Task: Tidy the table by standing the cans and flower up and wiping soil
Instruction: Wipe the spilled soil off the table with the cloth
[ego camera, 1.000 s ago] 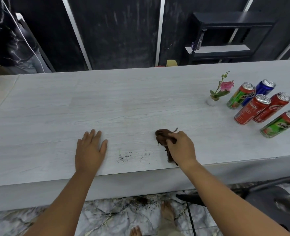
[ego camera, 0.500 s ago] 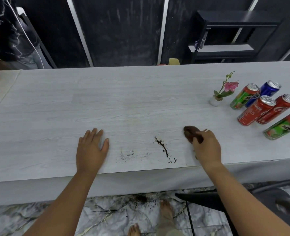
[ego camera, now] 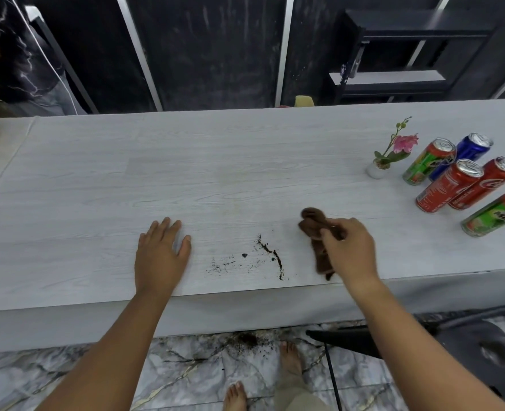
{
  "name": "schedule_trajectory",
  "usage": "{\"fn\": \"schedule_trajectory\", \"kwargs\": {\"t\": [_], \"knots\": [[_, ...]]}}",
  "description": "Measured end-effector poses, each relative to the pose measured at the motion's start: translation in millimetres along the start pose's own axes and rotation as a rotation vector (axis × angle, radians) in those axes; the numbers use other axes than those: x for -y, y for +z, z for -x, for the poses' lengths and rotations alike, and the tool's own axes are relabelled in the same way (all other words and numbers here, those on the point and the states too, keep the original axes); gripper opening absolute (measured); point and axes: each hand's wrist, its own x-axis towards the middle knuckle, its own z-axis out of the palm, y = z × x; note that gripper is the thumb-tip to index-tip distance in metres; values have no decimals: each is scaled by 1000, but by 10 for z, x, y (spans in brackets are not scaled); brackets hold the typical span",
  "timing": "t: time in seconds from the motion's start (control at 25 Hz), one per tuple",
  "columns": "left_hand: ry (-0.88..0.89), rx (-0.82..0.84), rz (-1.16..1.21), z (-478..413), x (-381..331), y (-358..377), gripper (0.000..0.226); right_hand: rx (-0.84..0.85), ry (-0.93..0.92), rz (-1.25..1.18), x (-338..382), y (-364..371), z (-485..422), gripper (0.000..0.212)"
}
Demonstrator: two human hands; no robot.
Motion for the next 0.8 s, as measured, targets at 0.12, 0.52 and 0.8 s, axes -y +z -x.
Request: {"fn": "schedule_trajectory", "kwargs": {"t": [0.12,0.52,0.8], "knots": [[-5,-3,15,2,0,2,54,-54,125,136,-508,-480,-42,19],[-1,2,30,17,-28,-30,55,91,-17,116,-108,234,543,23],[8,-4,13,9,22,5,55,-45,88,-93,-69,58,-174,21]]}}
